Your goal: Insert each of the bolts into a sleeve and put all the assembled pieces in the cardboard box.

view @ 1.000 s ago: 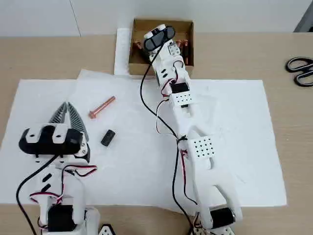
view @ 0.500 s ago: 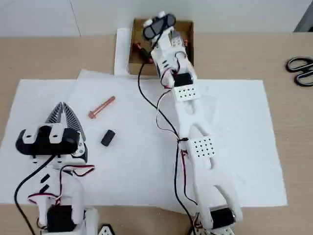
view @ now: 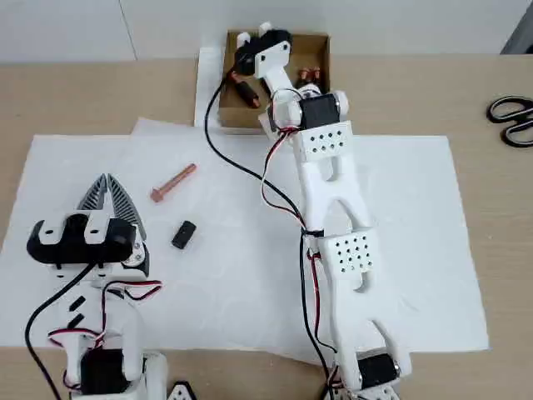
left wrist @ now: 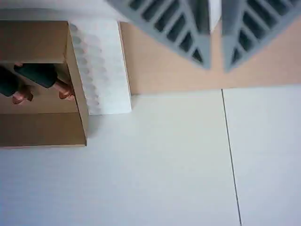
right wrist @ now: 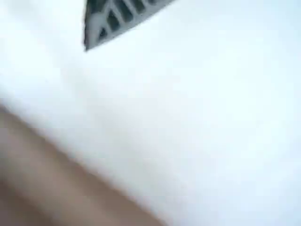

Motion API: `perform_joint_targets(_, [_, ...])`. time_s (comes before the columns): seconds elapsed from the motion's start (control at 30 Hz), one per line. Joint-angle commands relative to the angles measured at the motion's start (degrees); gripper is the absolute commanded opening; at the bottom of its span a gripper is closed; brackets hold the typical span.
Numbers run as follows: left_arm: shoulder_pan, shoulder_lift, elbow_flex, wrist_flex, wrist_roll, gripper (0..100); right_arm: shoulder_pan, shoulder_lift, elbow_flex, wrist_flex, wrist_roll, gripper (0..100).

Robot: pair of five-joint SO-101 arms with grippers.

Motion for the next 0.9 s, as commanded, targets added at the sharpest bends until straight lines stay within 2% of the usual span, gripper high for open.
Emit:
perform_joint_targets(0.0, [0.09,-0.62,-0.13,-1.32,-0.09,1,-0.31,-6.55,0.18,2.51,-2.55,19.4])
perform_joint_targets(0.2, [0.09,-0.62,-0.13,-1.32,-0.09,1,-4.44,-13.93,14.59,2.59,-3.25,19.4])
perform_joint_targets(0.37, [0.00,-0.62,-0.13,-1.05,-0.09,1,-8.04,-22.37,28.04,2.51,-6.95,19.4])
perform_joint_targets(0.57, [-0.35,-0.62,-0.48,8.18,-0.26,1,-12.44,-32.04,41.41,2.51,-10.37,19.4])
perform_joint_targets(0.73, [-2.46,-0.62,-1.80,10.46,-0.18,1,-16.40,-38.73,46.68,2.42,-20.66,19.1])
perform_joint_targets(0.87, [-13.27,-0.62,-3.03,10.46,-0.09,1,-17.19,-39.96,46.68,1.98,-36.48,19.3])
